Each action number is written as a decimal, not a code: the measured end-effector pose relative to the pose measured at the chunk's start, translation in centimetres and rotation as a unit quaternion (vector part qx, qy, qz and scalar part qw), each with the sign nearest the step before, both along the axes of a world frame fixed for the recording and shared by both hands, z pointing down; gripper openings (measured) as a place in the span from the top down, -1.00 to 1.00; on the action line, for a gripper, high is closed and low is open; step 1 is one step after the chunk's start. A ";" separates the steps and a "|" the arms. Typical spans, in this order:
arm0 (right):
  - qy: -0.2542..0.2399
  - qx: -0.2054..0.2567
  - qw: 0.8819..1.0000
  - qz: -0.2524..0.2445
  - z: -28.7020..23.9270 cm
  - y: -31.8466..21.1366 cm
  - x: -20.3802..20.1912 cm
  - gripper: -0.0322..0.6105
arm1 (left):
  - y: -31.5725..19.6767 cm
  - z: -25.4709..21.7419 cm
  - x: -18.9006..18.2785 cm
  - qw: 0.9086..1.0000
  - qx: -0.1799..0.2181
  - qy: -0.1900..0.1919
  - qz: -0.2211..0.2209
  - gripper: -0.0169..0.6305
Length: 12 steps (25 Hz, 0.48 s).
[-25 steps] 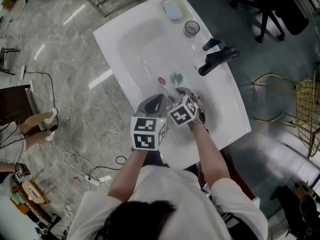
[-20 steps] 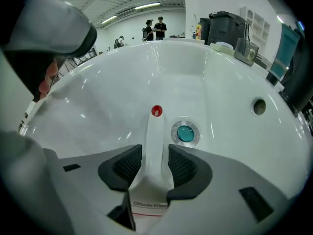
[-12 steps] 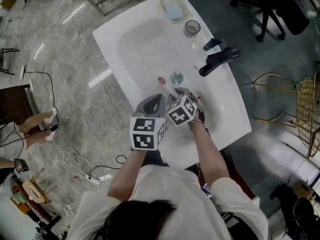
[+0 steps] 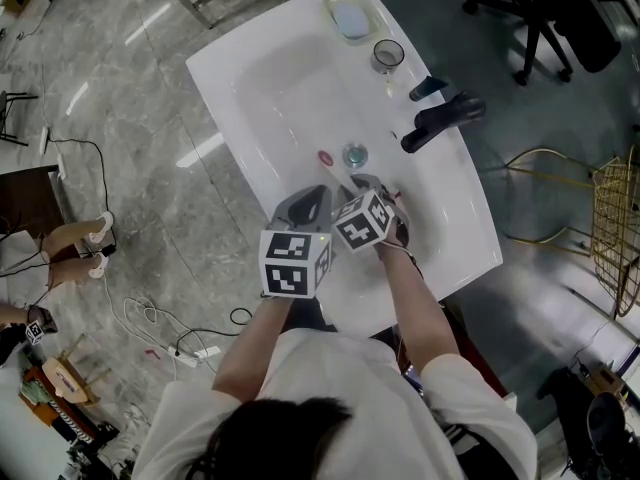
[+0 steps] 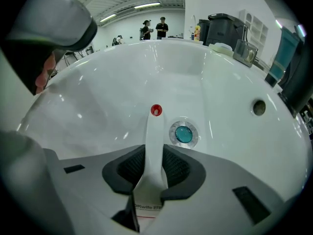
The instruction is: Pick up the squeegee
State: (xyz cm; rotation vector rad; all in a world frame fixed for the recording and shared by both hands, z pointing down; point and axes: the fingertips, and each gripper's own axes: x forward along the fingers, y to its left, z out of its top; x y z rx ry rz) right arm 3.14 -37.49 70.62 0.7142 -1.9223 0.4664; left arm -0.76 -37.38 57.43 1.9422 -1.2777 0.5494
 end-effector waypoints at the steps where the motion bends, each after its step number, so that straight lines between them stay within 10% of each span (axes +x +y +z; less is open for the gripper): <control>1: 0.001 0.000 1.000 0.001 0.0 0.0 0.0 0.57 | 0.0 0.0 0.0 1.000 0.000 0.001 -0.002 0.86; 12: -0.001 -0.013 1.000 0.009 -0.1 0.0 0.2 0.57 | 0.3 -0.1 -0.9 1.000 -0.002 0.001 -0.016 0.86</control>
